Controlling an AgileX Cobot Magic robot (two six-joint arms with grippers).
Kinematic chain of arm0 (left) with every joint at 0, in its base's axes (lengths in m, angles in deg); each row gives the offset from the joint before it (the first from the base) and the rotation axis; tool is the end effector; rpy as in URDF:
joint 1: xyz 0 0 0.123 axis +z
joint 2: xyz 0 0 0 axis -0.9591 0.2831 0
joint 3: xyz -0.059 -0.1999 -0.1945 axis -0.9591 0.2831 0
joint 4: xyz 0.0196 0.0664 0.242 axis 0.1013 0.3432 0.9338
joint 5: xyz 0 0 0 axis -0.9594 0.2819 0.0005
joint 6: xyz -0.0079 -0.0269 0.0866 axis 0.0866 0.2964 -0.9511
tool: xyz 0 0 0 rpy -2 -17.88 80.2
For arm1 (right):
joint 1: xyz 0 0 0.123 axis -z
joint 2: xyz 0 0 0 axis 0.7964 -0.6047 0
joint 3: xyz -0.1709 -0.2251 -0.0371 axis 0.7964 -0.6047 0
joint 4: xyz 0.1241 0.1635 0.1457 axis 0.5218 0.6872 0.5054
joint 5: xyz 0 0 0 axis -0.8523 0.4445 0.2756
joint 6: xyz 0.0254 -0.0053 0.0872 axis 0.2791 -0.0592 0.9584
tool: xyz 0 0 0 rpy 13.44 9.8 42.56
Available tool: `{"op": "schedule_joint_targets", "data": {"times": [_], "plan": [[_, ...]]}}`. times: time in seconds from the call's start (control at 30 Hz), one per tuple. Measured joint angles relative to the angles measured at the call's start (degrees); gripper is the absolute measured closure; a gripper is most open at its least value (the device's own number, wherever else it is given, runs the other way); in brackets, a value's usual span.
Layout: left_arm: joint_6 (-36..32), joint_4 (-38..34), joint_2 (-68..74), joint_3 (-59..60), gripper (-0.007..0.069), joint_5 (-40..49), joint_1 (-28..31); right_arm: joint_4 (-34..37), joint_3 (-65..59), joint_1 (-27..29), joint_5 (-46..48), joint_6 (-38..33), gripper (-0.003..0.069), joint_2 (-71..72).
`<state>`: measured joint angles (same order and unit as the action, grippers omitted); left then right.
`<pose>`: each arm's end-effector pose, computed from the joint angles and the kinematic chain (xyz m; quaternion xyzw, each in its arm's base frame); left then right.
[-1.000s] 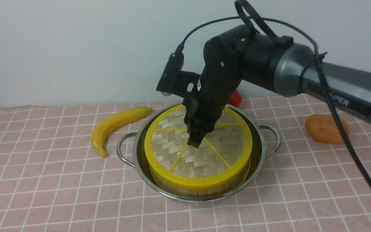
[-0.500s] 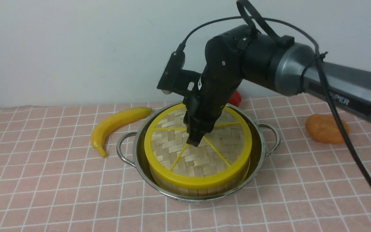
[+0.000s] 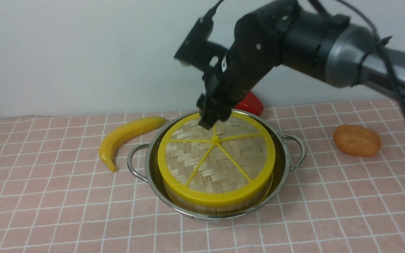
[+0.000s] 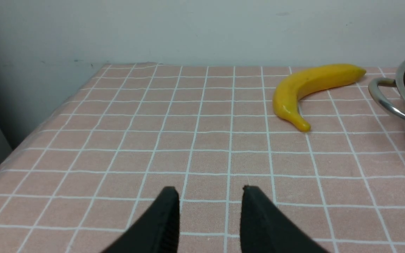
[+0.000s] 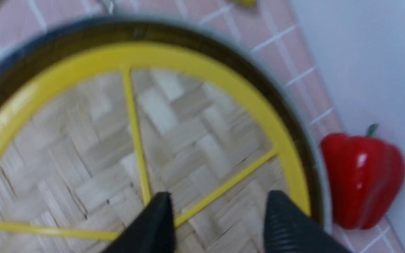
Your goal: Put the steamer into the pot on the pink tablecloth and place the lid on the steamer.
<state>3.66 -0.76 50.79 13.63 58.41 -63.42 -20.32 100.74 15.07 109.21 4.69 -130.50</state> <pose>0.0529 0.0091 0.1802 -0.0553 0.7906 0.0627 0.6066 0.3639 0.2787 0.3123 -0.4416 0.8444 0.0406 0.3006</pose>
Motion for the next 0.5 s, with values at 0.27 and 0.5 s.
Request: {"op": "schedule_joint_targets", "data": {"times": [0.27, 0.5], "plan": [[0.0, 0.0, 0.0, 0.0, 0.0382, 0.0, 0.0, 1.7, 0.1, 0.0, -4.4, 11.1, 0.0674, 9.6], [0.0, 0.0, 0.0, 0.0, 0.0382, 0.0, 0.0, 5.0, 0.1, 0.0, -5.0, 12.1, 0.0673, 10.2]]}}
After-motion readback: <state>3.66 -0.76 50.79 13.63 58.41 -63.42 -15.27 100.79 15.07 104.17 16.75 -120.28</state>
